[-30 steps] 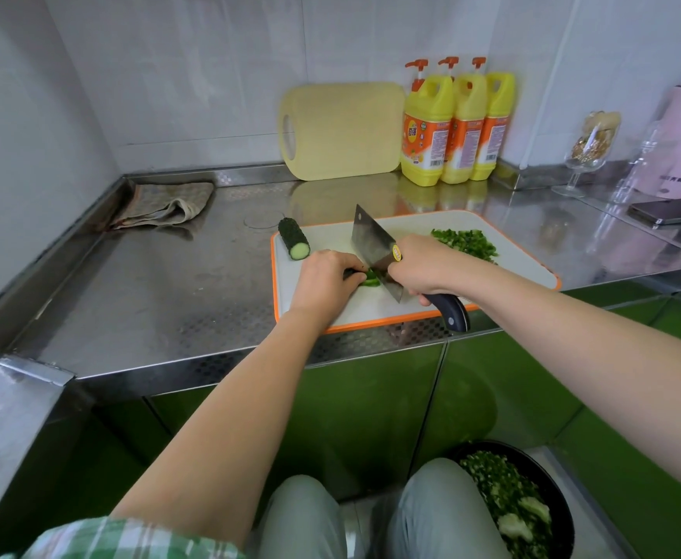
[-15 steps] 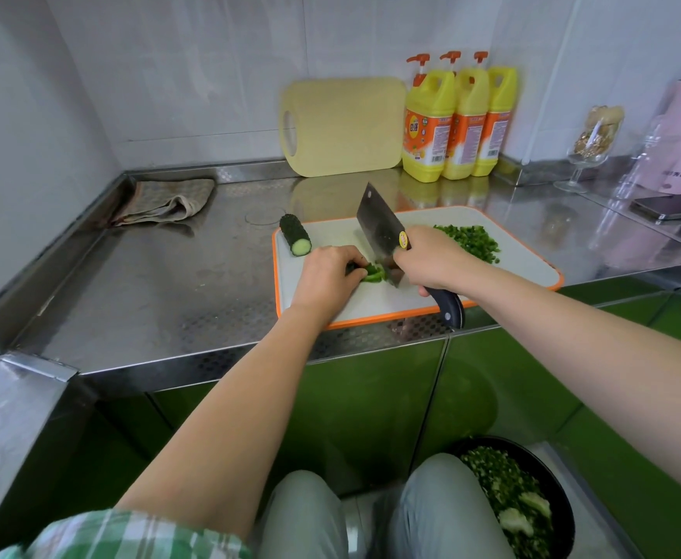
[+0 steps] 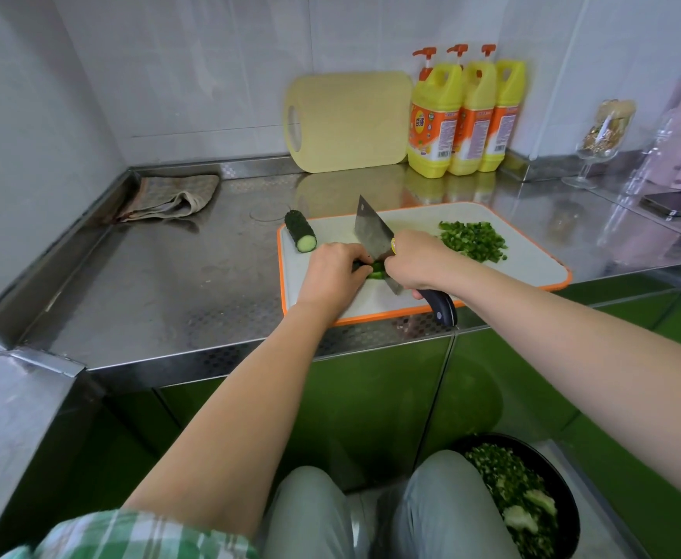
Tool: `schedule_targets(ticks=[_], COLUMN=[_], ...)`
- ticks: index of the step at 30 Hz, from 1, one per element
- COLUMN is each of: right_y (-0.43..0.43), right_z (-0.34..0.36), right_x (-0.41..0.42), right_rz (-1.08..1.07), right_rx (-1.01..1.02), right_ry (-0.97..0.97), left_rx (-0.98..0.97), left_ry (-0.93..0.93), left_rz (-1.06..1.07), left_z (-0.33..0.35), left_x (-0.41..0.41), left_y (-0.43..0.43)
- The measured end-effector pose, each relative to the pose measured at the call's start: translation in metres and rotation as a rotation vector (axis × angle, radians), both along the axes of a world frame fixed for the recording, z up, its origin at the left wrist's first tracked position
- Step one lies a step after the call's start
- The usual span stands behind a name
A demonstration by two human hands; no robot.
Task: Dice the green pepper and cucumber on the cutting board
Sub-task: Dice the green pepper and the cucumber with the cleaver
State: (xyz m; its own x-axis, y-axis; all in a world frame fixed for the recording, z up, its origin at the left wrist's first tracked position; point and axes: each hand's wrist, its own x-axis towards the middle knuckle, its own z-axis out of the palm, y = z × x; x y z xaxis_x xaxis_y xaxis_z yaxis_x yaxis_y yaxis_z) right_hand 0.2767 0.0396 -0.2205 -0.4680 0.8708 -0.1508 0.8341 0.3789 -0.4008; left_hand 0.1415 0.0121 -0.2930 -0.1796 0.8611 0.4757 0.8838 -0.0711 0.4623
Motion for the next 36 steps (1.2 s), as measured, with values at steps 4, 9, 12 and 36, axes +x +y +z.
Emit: schedule_targets(ticks=[4, 9, 12, 36], right_y=[0.005, 0.009, 0.008, 0.006], right_z=[-0.007, -0.007, 0.005, -0.004], right_x=[0.003, 0.013, 0.015, 0.011], right_rz=[-0.020, 0.002, 0.013, -0.012], right_rx=[-0.001, 0.053, 0.041, 0.075], right_ry=[0.104, 0.214, 0.204, 0.151], left_rx=[-0.039, 0.016, 0.004, -0.041], left_ry=[0.034, 0.060, 0.063, 0.041], left_rz=[-0.013, 0.016, 0.079, 0.048], left_z=[0.001, 0.003, 0.002, 0.002], left_x=[0.000, 0.002, 0.000, -0.002], left_y=[-0.002, -0.008, -0.007, -0.003])
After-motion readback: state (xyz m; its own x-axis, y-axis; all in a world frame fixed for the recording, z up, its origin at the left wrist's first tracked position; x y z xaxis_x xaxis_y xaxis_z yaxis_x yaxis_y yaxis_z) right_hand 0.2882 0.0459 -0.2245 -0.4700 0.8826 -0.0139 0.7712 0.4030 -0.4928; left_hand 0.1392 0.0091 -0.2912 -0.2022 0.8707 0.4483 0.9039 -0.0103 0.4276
